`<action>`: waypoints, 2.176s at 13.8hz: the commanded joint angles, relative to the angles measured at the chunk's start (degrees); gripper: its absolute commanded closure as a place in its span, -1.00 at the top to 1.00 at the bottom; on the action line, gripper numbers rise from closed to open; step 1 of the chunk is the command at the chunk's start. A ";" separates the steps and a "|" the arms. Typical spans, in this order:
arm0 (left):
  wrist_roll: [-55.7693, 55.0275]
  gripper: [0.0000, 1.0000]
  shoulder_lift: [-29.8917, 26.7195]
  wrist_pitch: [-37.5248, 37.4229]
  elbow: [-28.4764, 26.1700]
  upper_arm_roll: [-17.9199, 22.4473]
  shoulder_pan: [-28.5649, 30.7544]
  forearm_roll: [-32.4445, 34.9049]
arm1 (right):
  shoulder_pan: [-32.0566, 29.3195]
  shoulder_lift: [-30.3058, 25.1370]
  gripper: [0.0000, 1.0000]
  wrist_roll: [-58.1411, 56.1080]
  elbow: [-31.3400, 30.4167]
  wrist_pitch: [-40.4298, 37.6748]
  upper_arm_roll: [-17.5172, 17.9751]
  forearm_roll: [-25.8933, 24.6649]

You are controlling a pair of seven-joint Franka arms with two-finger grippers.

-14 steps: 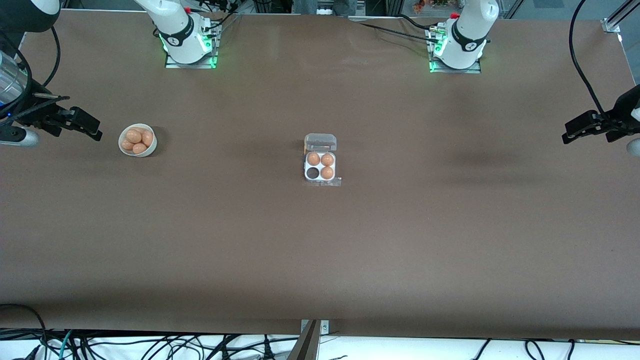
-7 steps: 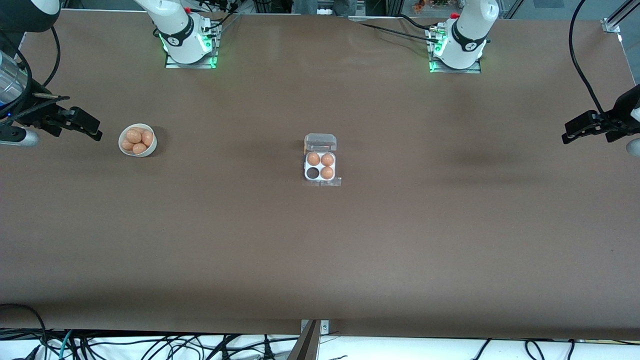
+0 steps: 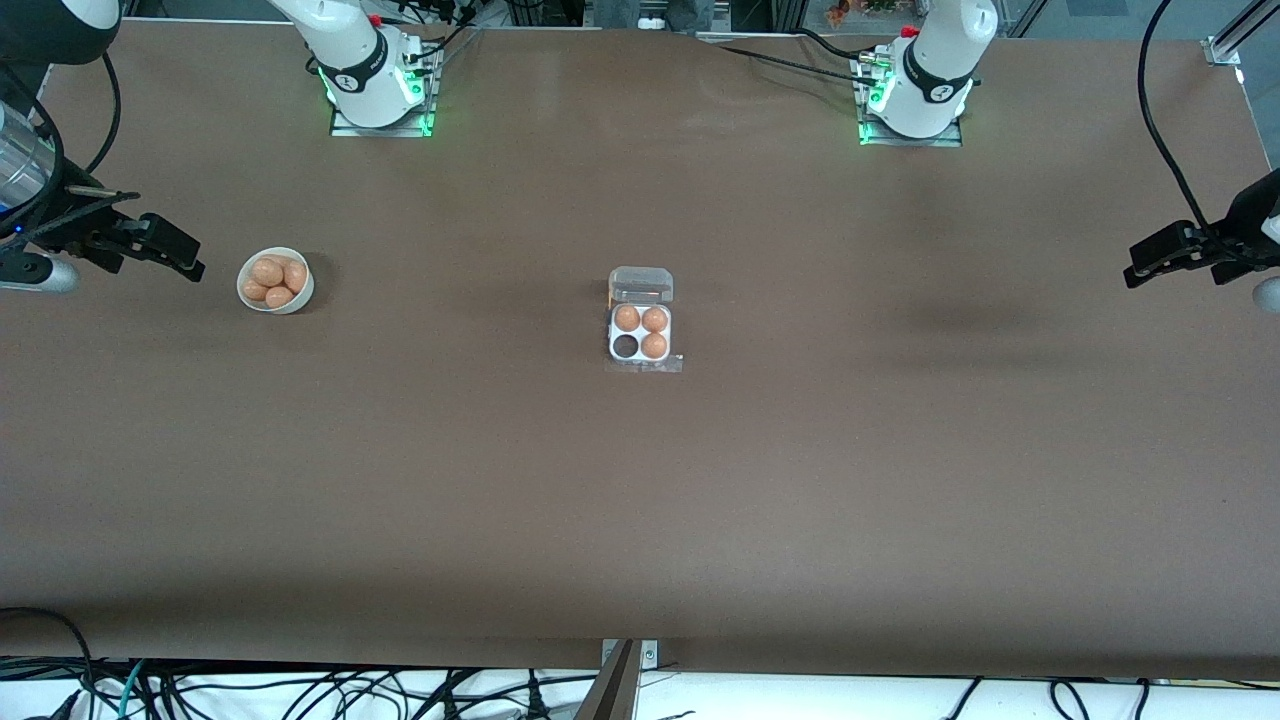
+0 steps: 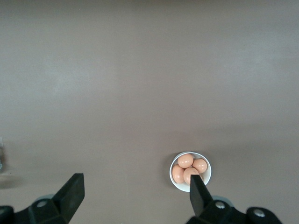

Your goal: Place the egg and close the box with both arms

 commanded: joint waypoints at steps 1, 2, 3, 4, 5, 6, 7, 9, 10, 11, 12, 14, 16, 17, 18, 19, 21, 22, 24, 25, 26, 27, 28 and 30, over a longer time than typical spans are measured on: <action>0.16 1.00 0.82 -0.65 1.84 -0.21 0.37 0.67 | -0.69 -0.66 1.00 -0.47 -0.21 -0.55 0.74 -0.26; 0.25 1.00 0.82 -0.65 1.84 -0.21 0.37 0.67 | -0.69 -0.66 1.00 -0.47 -0.21 -0.55 0.74 -0.26; 0.25 1.00 0.82 -0.65 1.84 -0.21 0.37 0.67 | -0.69 -0.66 1.00 -0.47 -0.21 -0.55 0.74 -0.18; 0.25 1.00 0.82 -0.65 1.84 -0.21 0.37 0.67 | -0.69 -0.66 1.00 -0.47 -0.21 -0.55 0.74 -0.26; 0.16 1.00 0.82 -0.65 1.84 -0.21 0.37 0.67 | -0.69 -0.66 1.00 -0.47 -0.21 -0.55 0.74 -0.26; 0.16 1.00 0.82 -0.65 1.84 -0.21 0.37 0.67 | -0.69 -0.66 1.00 -0.47 -0.21 -0.55 0.74 -0.26; 0.25 1.00 0.82 -0.65 1.75 -0.21 0.37 0.67 | -0.69 -0.66 1.00 -0.47 -0.21 -0.55 0.74 -0.26; 0.25 1.00 0.82 -0.65 1.84 -0.21 0.46 0.67 | -0.69 -0.66 1.00 -0.47 -0.21 -0.55 0.74 -0.26; 0.25 1.00 0.82 -0.65 1.84 -0.21 0.37 0.67 | -0.69 -0.66 1.00 -0.47 -0.21 -0.55 0.74 -0.18; 0.16 1.00 0.82 -0.74 1.75 -0.21 0.37 0.67 | -0.69 -0.66 1.00 -0.47 -0.21 -0.55 0.74 -0.17; 0.16 1.00 0.82 -0.65 1.84 -0.21 0.37 0.67 | -0.69 -0.66 1.00 -0.47 -0.21 -0.55 0.74 -0.26; 0.16 1.00 0.82 -0.74 1.84 -0.21 0.37 0.67 | -0.69 -0.66 1.00 -0.47 -0.21 -0.55 0.74 -0.26; 0.25 1.00 0.82 -0.74 1.84 -0.21 0.37 0.67 | -0.69 -0.66 1.00 -0.47 -0.21 -0.55 0.74 -0.26; 0.16 1.00 0.82 -0.65 1.84 -0.21 0.37 0.75 | -0.69 -0.66 1.00 -0.47 -0.21 -0.55 0.74 -0.26; 0.16 1.00 0.82 -0.65 1.84 -0.21 0.37 0.76 | -0.69 -0.66 1.00 -0.47 -0.21 -0.55 0.74 -0.26; 0.25 1.00 0.82 -0.65 1.84 -0.21 0.37 0.76 | -0.69 -0.66 1.00 -0.47 -0.21 -0.55 0.74 -0.26; 0.16 1.00 0.82 -0.65 1.84 -0.21 0.37 0.76 | -0.69 -0.66 1.00 -0.47 -0.21 -0.55 0.74 -0.26; 0.16 1.00 0.82 -0.65 1.93 -0.21 0.37 0.76 | -0.69 -0.66 1.00 -0.47 -0.21 -0.55 0.74 -0.26; 0.25 1.00 0.82 -0.74 1.84 -0.21 0.37 0.76 | -0.69 -0.57 1.00 -0.47 -0.47 -0.37 0.74 -0.18; 0.25 1.00 0.82 -0.74 1.93 -0.21 0.37 0.76 | -0.78 0.12 1.00 -0.56 -0.38 -0.46 0.74 -0.17; 0.25 1.00 0.82 -0.65 1.84 -0.21 0.37 0.76 | -0.69 1.00 1.00 -0.56 -0.47 -0.72 0.74 -0.26; 0.25 1.00 0.82 -0.65 1.93 -0.21 0.37 0.76 | -0.69 1.71 1.00 -0.56 -0.38 -1.24 0.74 -0.61; 0.25 1.00 0.82 -0.65 1.93 -0.21 0.37 0.76 | -0.69 3.45 1.00 -0.99 -0.21 -1.68 0.74 -0.70; 0.25 1.00 0.82 -0.65 1.93 -0.21 0.37 0.76 | -0.78 4.87 1.00 -3.10 -0.21 -3.70 0.74 -0.44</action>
